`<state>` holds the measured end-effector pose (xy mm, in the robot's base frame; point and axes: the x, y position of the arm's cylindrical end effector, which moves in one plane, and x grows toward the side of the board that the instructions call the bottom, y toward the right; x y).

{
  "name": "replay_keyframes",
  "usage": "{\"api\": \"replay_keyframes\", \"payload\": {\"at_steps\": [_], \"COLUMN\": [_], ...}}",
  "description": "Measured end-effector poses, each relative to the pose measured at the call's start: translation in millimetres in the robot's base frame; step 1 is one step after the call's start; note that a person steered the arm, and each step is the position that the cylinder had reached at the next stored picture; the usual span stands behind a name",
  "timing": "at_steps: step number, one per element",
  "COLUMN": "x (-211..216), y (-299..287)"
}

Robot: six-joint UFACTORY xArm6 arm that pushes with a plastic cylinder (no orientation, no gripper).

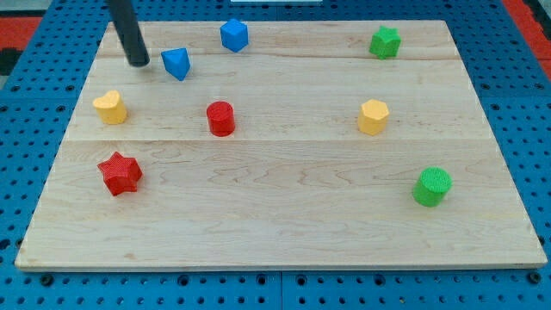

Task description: Move the blue triangle parallel to the red star

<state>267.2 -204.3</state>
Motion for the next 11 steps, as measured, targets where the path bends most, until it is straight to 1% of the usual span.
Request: {"api": "replay_keyframes", "payload": {"at_steps": [1, 2, 3, 4, 5, 6, 7, 8, 9, 10, 11], "x": [-3.8, 1.2, -27.9, -13.4, 10.9, 32.5, 32.5, 8.2, -7.0, 14.2, 28.8], "y": [61.5, 115.4, 28.2, -13.2, 20.8, 42.2, 86.3, 81.0, 110.1, 162.5, 186.7]}}
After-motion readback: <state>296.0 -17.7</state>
